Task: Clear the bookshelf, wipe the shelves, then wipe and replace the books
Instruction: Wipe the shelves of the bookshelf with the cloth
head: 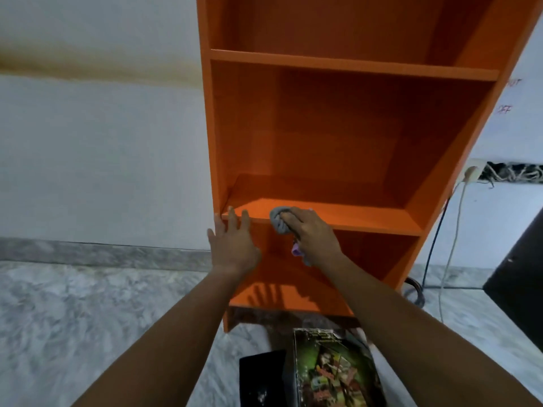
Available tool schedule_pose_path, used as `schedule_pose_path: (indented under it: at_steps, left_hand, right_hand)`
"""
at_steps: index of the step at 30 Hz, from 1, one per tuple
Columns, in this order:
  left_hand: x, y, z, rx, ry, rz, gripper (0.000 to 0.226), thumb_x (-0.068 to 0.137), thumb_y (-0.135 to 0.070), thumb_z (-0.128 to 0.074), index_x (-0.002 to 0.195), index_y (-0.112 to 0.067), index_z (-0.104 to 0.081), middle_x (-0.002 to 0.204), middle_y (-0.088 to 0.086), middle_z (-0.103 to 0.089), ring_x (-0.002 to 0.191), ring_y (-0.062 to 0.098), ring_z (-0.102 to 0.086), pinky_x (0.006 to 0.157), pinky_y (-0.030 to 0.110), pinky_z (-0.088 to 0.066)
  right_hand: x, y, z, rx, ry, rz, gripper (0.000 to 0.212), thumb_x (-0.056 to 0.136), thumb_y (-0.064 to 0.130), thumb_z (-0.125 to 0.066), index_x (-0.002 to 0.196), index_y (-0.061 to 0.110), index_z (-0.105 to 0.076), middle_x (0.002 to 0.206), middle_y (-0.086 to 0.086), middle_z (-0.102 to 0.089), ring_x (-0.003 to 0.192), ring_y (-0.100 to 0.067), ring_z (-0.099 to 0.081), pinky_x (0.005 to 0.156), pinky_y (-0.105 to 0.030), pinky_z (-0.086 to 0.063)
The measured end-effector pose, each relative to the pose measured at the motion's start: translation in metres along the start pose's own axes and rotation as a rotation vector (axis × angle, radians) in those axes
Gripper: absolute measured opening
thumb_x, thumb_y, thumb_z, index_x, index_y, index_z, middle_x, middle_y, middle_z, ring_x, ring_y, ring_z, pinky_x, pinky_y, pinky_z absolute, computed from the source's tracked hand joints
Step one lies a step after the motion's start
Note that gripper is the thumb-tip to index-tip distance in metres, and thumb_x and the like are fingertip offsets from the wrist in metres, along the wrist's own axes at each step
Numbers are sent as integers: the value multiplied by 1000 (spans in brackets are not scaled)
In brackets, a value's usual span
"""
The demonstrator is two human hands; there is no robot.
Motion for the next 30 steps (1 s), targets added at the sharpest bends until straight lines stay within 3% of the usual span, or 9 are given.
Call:
schedule_pose_path:
  at_steps: [2,5,11,15,18,22,27,30]
  left_hand:
    - [-8,-23,-5,43,60,-106,92,92,-34,-60,162,-23,-1,170,10,6,154,41,8,122,59,-4]
    - [-16,-55,-12,83,155,-217,93,93,-32,-60,162,-23,2,170,7,8,154,38,14,122,60,2]
    - [-21,-102,-25,132,309,-270,92,97,-34,-57,162,-24,8,170,5,13,153,37,19,122,63,4]
    - [-22,-123,-32,117,293,-322,93,95,-32,-59,162,-24,5,170,7,9,154,37,16,123,62,2]
    - [-21,-137,-42,98,226,-394,88,93,-29,-59,162,-23,-6,170,7,-4,156,35,6,124,59,-6]
    - [-21,-152,-74,75,245,-416,73,95,-26,-54,160,-22,-21,168,7,-18,155,34,-6,123,57,-15]
    - [-1,-145,-149,64,356,-355,53,94,-34,-58,144,-19,-49,153,9,-44,148,36,-27,116,54,-29]
    - [16,-126,-199,11,423,-297,39,94,-45,-56,122,-19,-64,130,8,-61,131,35,-48,105,50,-43]
  right_hand:
    - [-18,-28,9,-19,21,-91,79,63,-4,-89,135,15,-62,140,-11,-59,119,-38,-62,103,-53,-48]
    - [-41,-62,34,10,-20,-205,56,78,-5,-74,131,9,-66,136,-15,-63,114,-41,-64,86,-49,-54]
    - [-84,-125,75,0,-34,-443,50,92,-3,-56,140,11,-59,124,-22,-64,99,-44,-62,72,-45,-42]
    - [-111,-141,87,65,-169,-621,37,91,-4,-52,124,6,-67,99,-22,-65,83,-40,-59,63,-38,-34]
    - [-143,-131,67,257,-358,-764,23,97,2,-54,116,0,-67,84,-16,-60,71,-28,-49,61,-34,-33]
    - [-166,-131,15,452,-352,-954,14,100,8,-52,97,-1,-62,75,-14,-56,67,-27,-47,58,-35,-30]
    - [-161,-156,-47,397,-106,-1053,13,102,14,-51,102,6,-61,84,-10,-58,76,-29,-47,60,-37,-22]
    - [-161,-175,-87,343,-16,-1012,18,102,13,-48,110,1,-59,109,-23,-60,96,-39,-58,74,-38,-39]
Point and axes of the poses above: each hand's wrist, its own x-axis towards the middle knuckle, its own z-axis out of the back of the hand, y = z × x, the point moved 3 cm from there along x, towards the middle knuckle
